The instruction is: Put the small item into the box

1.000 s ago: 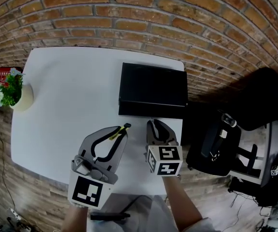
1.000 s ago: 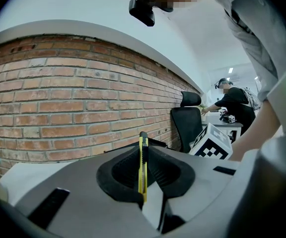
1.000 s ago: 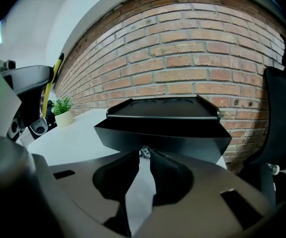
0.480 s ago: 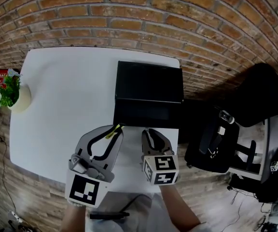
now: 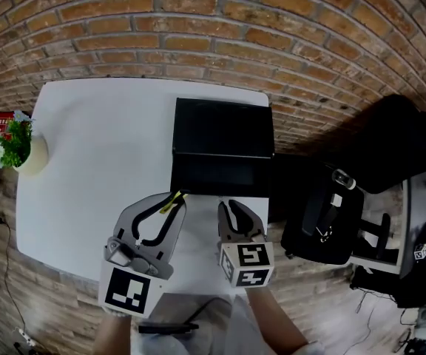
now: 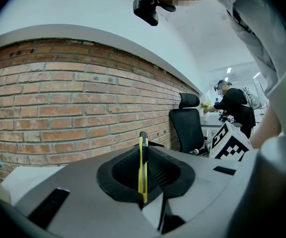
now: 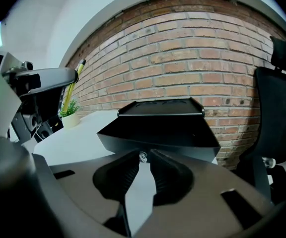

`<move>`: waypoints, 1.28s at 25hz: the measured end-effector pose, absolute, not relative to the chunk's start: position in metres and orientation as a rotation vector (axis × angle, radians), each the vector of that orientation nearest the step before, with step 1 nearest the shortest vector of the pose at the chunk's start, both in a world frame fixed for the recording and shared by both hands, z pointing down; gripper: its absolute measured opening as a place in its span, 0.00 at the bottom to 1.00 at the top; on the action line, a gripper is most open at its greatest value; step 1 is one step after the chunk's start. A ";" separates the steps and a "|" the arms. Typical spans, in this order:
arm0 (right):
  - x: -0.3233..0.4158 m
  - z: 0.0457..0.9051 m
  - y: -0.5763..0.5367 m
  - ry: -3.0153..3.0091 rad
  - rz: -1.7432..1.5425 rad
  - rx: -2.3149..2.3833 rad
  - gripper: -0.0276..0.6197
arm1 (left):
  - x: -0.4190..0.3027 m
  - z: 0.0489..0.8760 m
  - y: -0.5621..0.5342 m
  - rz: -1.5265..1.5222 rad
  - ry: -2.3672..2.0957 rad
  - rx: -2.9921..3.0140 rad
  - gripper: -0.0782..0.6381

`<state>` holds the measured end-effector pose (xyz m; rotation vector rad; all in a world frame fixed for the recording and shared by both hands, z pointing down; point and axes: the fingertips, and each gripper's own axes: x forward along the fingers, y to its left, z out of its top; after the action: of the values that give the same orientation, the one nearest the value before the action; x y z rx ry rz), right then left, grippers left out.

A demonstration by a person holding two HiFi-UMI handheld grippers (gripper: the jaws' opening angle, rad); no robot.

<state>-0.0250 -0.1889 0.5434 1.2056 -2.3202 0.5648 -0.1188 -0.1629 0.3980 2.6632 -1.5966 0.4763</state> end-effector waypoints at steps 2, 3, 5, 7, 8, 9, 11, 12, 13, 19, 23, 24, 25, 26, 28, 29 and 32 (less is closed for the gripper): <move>-0.019 0.529 -0.190 -2.349 0.533 1.222 0.18 | -0.118 0.392 -0.162 0.468 -1.607 2.663 0.20; -0.015 0.520 -0.191 -2.363 0.512 1.233 0.18 | -0.117 0.387 -0.161 0.466 -1.611 2.669 0.20; -0.008 0.501 -0.194 -2.390 0.473 1.262 0.16 | -0.115 0.375 -0.159 0.468 -1.617 2.694 0.20; -0.002 0.480 -0.196 -2.419 0.446 1.297 0.15 | -0.114 0.361 -0.157 0.472 -1.628 2.715 0.20; 0.001 0.470 -0.197 -2.434 0.433 1.312 0.15 | -0.113 0.355 -0.156 0.473 -1.634 2.723 0.20; 0.004 0.459 -0.197 -2.449 0.418 1.326 0.15 | -0.112 0.349 -0.155 0.474 -1.640 2.730 0.20; 0.010 0.436 -0.198 -2.478 0.377 1.350 0.14 | -0.110 0.336 -0.152 0.475 -1.652 2.747 0.20; 0.013 0.425 -0.197 -2.492 0.352 1.361 0.14 | -0.108 0.330 -0.150 0.474 -1.658 2.755 0.20; 0.016 0.414 -0.197 -2.505 0.323 1.370 0.14 | -0.107 0.325 -0.148 0.473 -1.663 2.763 0.20; 0.034 0.355 -0.196 -2.575 0.201 1.430 0.14 | -0.099 0.299 -0.138 0.468 -1.677 2.799 0.20; 0.044 0.320 -0.189 -2.616 0.167 1.459 0.14 | -0.099 0.288 -0.132 0.457 -1.708 2.809 0.20; 0.046 0.313 -0.187 -2.627 0.153 1.463 0.14 | -0.100 0.285 -0.131 0.447 -1.719 2.807 0.20; 0.048 0.306 -0.185 -2.638 0.138 1.465 0.14 | -0.100 0.283 -0.130 0.429 -1.730 2.800 0.20; 0.049 0.300 -0.183 -2.649 0.126 1.466 0.14 | -0.101 0.281 -0.130 0.400 -1.743 2.782 0.20; 0.051 0.290 -0.180 -2.664 0.108 1.468 0.14 | -0.104 0.277 -0.129 0.314 -1.772 2.713 0.20; 0.051 0.287 -0.178 -2.668 0.099 1.468 0.14 | -0.105 0.276 -0.128 0.281 -1.782 2.685 0.20; 0.049 0.282 -0.175 -2.661 0.053 1.456 0.14 | -0.107 0.272 -0.127 0.254 -1.796 2.663 0.20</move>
<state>0.0495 -0.1746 0.2820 1.4558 -2.6609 0.0530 -0.1070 -0.1267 0.2721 2.6634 -1.7958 0.2541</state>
